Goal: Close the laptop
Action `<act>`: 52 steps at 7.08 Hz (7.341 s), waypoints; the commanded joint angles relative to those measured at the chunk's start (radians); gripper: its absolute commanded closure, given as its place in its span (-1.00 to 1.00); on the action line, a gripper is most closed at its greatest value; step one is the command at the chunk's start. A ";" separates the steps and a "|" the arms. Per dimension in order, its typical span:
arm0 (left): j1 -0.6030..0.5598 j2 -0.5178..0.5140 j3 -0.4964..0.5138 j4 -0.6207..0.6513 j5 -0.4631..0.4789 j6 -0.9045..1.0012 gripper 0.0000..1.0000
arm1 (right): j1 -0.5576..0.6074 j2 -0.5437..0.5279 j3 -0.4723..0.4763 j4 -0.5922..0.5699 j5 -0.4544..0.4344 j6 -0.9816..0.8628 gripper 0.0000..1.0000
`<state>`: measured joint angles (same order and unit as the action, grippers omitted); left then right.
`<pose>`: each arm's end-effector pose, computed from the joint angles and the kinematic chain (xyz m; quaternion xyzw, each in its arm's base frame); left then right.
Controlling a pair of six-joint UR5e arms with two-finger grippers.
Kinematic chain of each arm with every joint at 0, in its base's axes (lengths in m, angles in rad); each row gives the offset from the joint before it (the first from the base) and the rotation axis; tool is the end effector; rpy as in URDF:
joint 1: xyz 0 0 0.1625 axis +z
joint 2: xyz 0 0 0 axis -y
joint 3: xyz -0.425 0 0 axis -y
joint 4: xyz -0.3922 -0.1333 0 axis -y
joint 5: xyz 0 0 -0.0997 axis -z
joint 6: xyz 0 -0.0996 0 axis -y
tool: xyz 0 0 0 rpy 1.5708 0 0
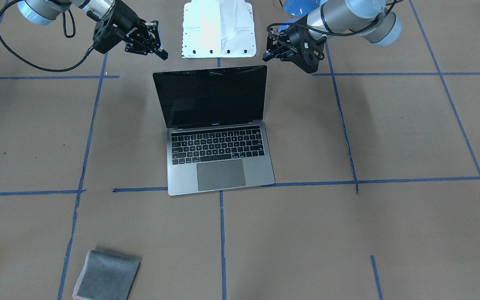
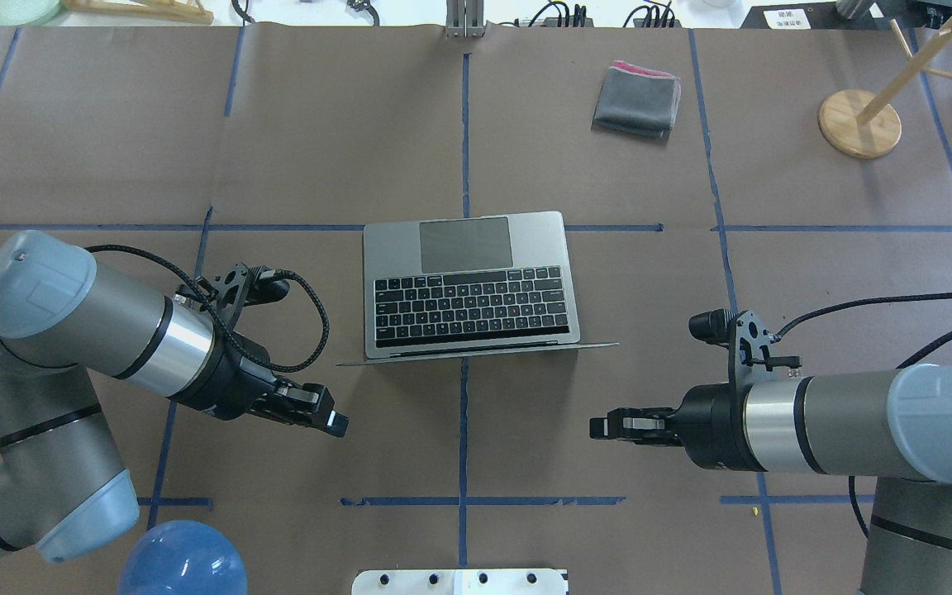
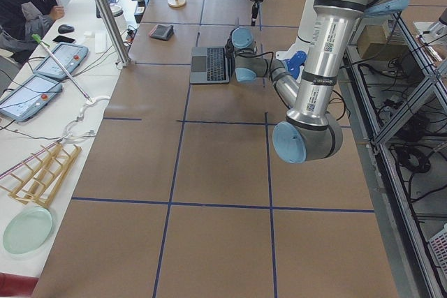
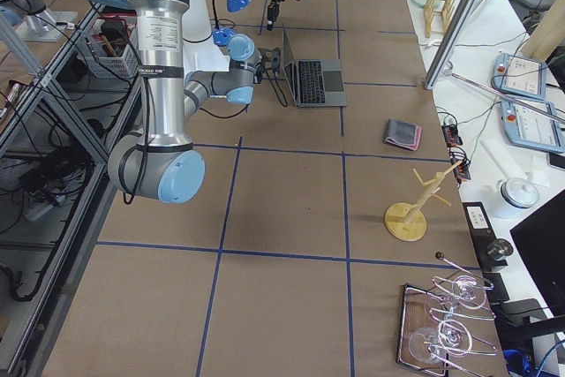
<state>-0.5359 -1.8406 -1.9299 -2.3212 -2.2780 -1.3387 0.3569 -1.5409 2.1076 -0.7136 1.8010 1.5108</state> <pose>0.4153 -0.3264 0.2579 -0.0241 0.6535 0.1083 0.7487 -0.3869 -0.2623 0.2923 0.0492 -0.6529 0.0370 0.7549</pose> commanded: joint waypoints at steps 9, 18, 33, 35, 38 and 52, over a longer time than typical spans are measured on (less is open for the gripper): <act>-0.088 -0.048 0.003 0.010 0.126 -0.056 1.00 | 0.148 0.180 -0.009 -0.305 -0.015 -0.003 1.00; -0.124 -0.160 0.192 0.014 0.198 -0.053 1.00 | 0.278 0.409 -0.276 -0.455 -0.012 -0.029 1.00; -0.435 -0.192 0.487 0.178 -0.058 0.305 -1.00 | 0.516 0.421 -0.355 -0.822 0.204 -0.475 -0.99; -0.580 -0.116 0.485 0.320 -0.060 0.691 -1.00 | 0.649 0.357 -0.337 -0.908 0.276 -0.763 -1.00; -0.777 -0.050 0.485 0.611 -0.054 1.210 -1.00 | 0.912 0.184 -0.356 -0.914 0.402 -1.213 -0.99; -1.030 0.336 0.243 0.824 0.015 1.477 -1.00 | 1.168 -0.025 -0.483 -0.896 0.566 -1.638 -1.00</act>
<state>-1.5688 -1.5059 -1.6851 -1.4947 -2.2697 0.1357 1.5243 -1.5661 1.6231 -1.6095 2.3664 -0.1273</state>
